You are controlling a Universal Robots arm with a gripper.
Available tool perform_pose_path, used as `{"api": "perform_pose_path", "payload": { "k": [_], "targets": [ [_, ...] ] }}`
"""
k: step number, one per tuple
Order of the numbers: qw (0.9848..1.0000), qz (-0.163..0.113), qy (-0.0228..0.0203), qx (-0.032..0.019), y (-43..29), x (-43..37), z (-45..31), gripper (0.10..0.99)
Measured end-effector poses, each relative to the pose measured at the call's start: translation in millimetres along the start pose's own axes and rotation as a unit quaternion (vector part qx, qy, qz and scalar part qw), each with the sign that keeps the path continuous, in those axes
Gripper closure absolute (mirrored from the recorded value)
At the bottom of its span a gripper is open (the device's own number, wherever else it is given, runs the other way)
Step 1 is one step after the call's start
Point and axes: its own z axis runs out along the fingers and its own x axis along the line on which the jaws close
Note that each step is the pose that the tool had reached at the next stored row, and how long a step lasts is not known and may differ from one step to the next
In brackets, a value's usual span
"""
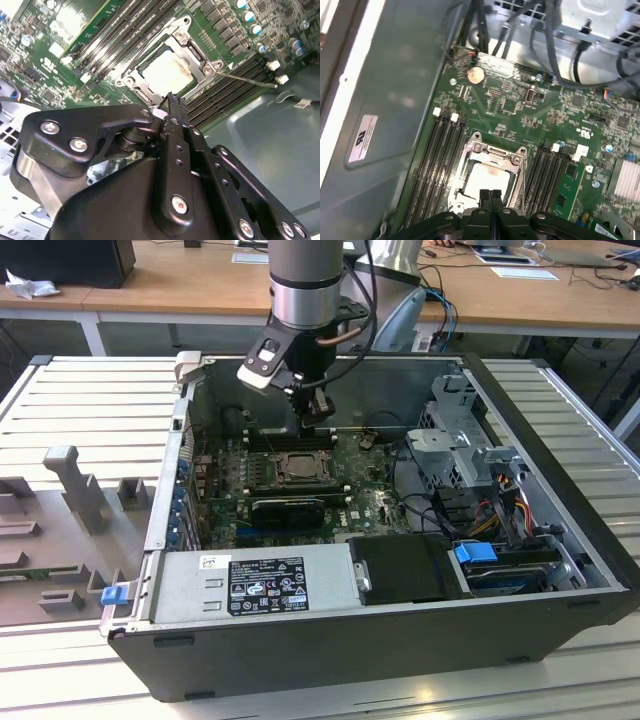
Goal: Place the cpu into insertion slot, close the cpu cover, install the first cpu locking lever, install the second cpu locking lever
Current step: 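Install the first cpu locking lever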
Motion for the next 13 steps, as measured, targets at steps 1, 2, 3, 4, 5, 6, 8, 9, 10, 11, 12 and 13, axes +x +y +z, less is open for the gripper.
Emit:
{"api": "perform_pose_path", "payload": {
  "k": [1,2,3,4,5,6,8,9,10,11,12,13],
  "targets": [
    [1.0,-0.007,0.0004,0.0001,0.0,0.0,0.0,0.98],
    [0.9999,-0.014,0.0007,0.0001,0.0,0.0,0.0,0.98],
    [0.9998,-0.022,0.0012,0.0002,0.0,0.0,0.0,0.98],
    [0.9996,-0.028,0.0015,0.0003,0.0,0.0,0.0,0.98],
    [0.9993,-0.037,0.002,0.0004,0.0,0.0,0.0,0.98],
    [0.9991,-0.041,0.0022,0.0004,0.0,0.0,0.0,0.98],
    [0.9987,-0.051,0.0028,0.0005,0.0,0.0,0.0,0.98],
    [0.9984,-0.056,0.003,0.0006,0.0,0.0,0.0,0.98],
    [0.9979,-0.065,0.0035,0.0006,0.0,0.0,0.0,0.98],
    [0.9975,-0.07,0.0038,0.0007,0.0,0.0,0.0,0.98],
    [0.9973,-0.074,0.004,0.0007,0.0,0.0,0.0,0.98],
    [0.9969,-0.079,0.0043,0.0008,0.0,0.0,0.0,0.98]
  ]
}}
